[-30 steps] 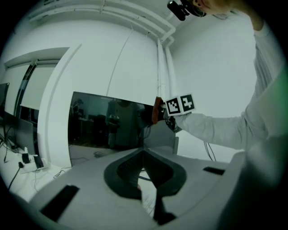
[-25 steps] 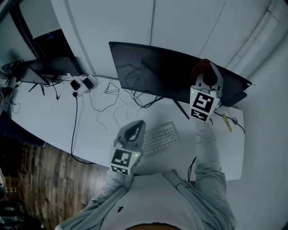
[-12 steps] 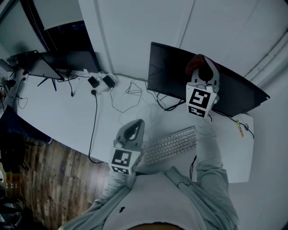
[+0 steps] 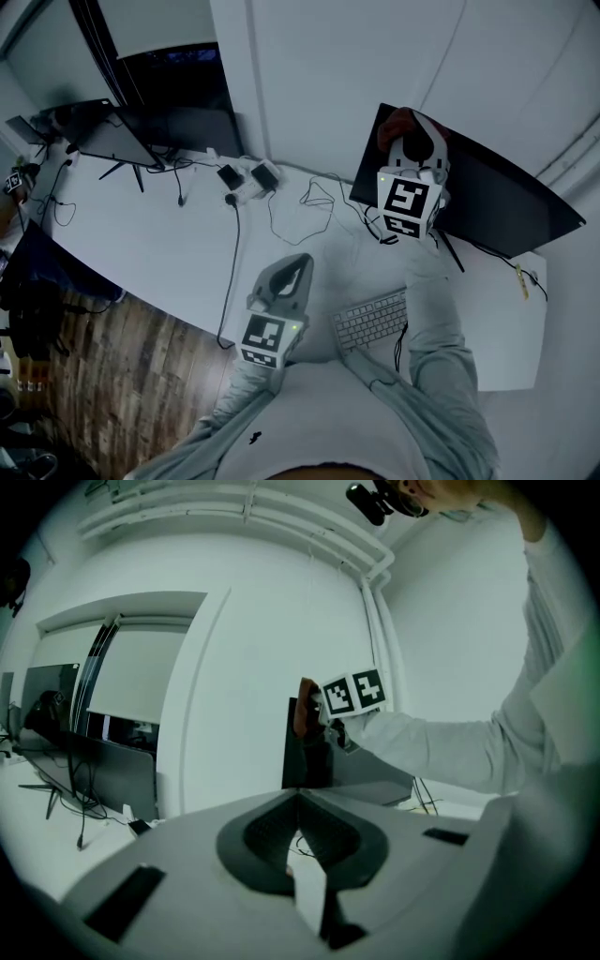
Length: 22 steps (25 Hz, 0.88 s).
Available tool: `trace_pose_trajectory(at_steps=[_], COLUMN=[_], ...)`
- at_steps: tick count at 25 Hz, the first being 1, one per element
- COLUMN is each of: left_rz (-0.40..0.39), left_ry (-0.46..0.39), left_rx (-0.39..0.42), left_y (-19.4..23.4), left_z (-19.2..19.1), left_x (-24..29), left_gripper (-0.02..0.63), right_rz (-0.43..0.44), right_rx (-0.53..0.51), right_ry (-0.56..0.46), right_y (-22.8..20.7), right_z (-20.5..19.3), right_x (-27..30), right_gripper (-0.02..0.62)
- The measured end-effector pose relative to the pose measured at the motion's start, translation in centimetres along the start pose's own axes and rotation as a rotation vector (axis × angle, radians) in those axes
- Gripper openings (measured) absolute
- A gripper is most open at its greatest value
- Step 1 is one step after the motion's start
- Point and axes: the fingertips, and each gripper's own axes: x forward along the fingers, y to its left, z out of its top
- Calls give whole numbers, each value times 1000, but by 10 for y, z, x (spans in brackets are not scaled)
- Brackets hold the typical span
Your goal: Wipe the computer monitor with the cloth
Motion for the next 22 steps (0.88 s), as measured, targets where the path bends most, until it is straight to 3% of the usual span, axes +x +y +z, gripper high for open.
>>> trace_pose_trajectory(at_steps=[9,22], left_rz=[41,46], left_ry=[-26,-39], left_rx=[-8,13], left_y=[38,43], left_z=[3,8], left_x=[-12,-15], left_gripper=[21,21], right_rz=[41,68], right_rx=[1,51], right_ry=[-5,-21], right_y=[38,37], right_z=[20,21], right_x=[20,-11], right_gripper=[35,35])
